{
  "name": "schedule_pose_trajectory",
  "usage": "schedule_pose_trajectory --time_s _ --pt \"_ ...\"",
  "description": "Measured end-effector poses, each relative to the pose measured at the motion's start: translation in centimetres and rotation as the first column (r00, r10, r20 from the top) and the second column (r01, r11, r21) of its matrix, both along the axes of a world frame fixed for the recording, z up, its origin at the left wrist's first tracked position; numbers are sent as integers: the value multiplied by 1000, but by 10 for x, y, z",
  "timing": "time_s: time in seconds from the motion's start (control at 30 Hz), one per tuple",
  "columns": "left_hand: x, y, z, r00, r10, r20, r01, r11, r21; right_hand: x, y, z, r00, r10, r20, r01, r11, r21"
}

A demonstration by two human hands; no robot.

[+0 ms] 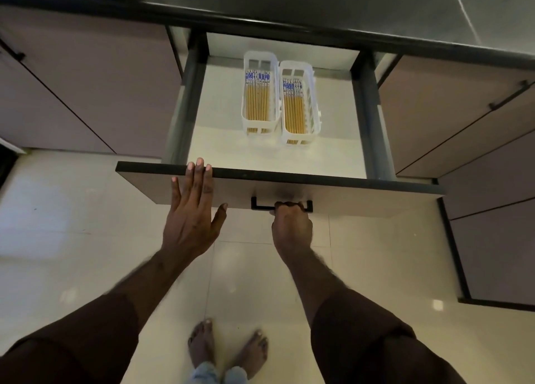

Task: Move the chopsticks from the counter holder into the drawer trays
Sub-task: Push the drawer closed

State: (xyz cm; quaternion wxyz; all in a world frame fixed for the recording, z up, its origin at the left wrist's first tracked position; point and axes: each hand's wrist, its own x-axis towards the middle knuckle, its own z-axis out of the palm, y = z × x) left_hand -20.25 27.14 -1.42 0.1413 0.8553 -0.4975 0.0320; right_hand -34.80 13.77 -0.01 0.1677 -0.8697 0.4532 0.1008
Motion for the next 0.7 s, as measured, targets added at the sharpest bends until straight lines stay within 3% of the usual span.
schedule_pose_trajectory --time_s 0.3,0.47,0.7 --pt "45 -47 3 991 -22 130 12 997 76 36 -45 13 1000 8 -19 -8 1000 -3" --pt "73 -78 7 991 -32 130 19 994 104 64 -77 20 1000 4 -9 -4 1000 -9" --pt "116 -133 -1 992 -24 123 21 1000 23 107 -129 15 1000 6 -22 -6 1000 -11"
